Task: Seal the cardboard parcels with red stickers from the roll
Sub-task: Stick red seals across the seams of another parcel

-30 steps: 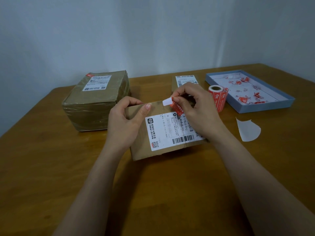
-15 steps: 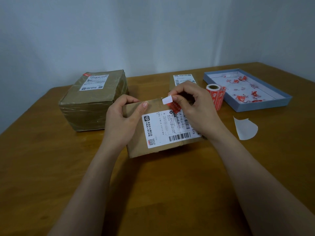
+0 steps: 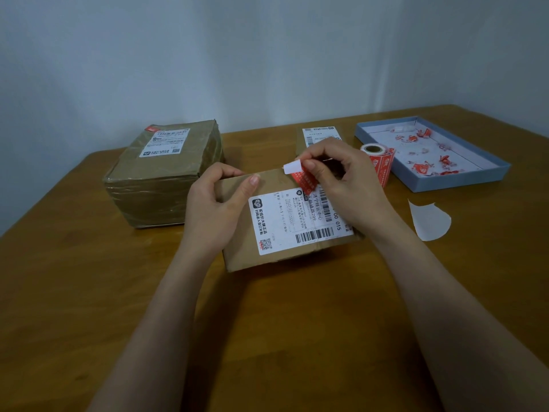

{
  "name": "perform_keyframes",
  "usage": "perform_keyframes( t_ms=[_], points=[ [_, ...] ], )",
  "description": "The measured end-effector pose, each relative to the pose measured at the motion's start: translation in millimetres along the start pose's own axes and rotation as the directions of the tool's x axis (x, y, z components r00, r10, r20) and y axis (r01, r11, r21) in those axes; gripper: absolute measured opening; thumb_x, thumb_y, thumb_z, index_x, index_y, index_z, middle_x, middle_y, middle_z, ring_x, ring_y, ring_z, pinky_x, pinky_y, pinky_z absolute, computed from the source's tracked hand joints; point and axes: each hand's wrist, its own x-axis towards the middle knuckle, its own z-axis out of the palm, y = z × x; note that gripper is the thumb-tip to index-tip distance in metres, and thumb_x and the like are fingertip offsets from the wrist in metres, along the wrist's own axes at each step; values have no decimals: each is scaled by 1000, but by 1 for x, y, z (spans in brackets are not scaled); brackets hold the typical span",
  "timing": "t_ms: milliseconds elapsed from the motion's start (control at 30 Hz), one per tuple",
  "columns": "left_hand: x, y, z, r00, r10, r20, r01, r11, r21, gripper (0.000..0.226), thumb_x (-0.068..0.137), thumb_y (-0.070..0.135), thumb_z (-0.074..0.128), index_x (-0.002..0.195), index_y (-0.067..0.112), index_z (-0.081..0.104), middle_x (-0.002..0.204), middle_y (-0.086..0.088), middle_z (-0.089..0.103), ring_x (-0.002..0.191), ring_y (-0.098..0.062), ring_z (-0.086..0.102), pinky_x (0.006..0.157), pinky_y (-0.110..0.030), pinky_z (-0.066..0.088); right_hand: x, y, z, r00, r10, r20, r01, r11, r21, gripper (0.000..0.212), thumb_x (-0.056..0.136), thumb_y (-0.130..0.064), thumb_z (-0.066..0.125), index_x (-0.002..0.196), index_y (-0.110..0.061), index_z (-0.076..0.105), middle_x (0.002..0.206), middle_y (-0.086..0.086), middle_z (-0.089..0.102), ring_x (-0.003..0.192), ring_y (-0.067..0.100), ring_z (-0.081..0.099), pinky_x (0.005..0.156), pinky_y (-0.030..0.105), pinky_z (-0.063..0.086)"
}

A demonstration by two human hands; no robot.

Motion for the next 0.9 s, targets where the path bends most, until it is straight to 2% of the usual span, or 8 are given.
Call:
perform_keyframes(
  t_ms=[133,233,367,433,600,667,800,900],
  points=[
    [0,-1,0,1000,-4,8,4,1000,-2,20,87,31,68,96,14,61,86,8,66,74,2,66,55,-12,50,0,2,-4,1000,-10,-16,9,998,-67,40,89,-3,61,90,-43,60,100,-18,56,105,0,50,88,10,41],
    [-1,-1,0,1000,-23,10,23,1000,-18,21,87,31,68,100,17,60,91,9,65,79,-1,66,56,-12,50,0,2,-5,1000,-14,6,14,994,-112,38,87,-7,65,89,-45,58,95,-25,56,104,-3,45,86,7,37],
    [-7,-5,3,996,-77,38,79,995,-54,33,90,24,66,117,29,47,115,9,55,98,-7,60,69,-21,52,0,3,-5,999,9,39,-4,992,-130,38,88,-8,63,89,-45,56,87,-35,55,106,3,46,87,18,42],
    [-10,-7,3,990,-120,72,127,987,-102,37,92,21,63,121,30,43,114,6,55,98,-9,60,65,-18,52,0,5,-5,999,28,41,-22,990,-138,39,89,-7,62,91,-46,55,88,-31,55,106,4,46,87,17,41],
    [-8,-8,2,985,-137,106,151,979,-140,33,93,21,63,119,28,43,112,5,56,96,-12,63,62,-18,53,-2,1,-4,995,87,40,-82,990,-115,43,92,-5,59,92,-48,52,94,-14,57,102,-2,47,82,1,37],
    [-8,-9,2,983,-138,122,154,979,-133,33,93,22,62,120,27,43,114,2,57,97,-13,63,64,-19,53,-1,-2,-6,995,103,14,-102,993,-55,43,93,-5,57,95,-47,51,95,-7,58,98,0,52,80,5,41],
    [-7,-11,3,981,-146,129,162,979,-127,32,93,24,62,119,30,44,115,4,56,99,-13,63,66,-20,52,0,-6,-8,993,112,-23,-110,992,69,31,96,-5,54,106,-34,54,93,-2,61,86,0,58,74,9,47],
    [-7,-10,2,977,-175,120,191,972,-138,33,93,24,62,120,31,45,113,7,55,97,-10,61,64,-18,50,3,-2,-10,977,185,-104,-167,973,162,28,96,-8,54,118,-25,57,101,-2,64,96,5,62,84,18,51]
  ],
)
